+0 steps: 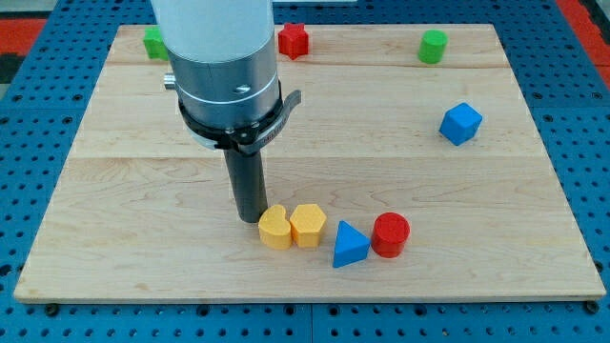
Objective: Move the arm to the right side of the board
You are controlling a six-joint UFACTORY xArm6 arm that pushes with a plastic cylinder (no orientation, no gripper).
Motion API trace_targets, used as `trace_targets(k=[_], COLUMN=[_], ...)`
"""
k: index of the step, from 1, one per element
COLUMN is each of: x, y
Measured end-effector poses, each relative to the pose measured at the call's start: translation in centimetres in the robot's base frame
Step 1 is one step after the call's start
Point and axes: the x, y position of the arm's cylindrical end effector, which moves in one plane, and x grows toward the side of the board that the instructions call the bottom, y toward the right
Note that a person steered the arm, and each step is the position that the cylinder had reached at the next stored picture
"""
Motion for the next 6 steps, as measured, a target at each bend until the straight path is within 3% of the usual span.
trace_targets(k=[1, 4, 5, 6], x=[-5.1, -21.3, -21.1, -17.7], y=[1.9, 23.8, 32.4, 31.5])
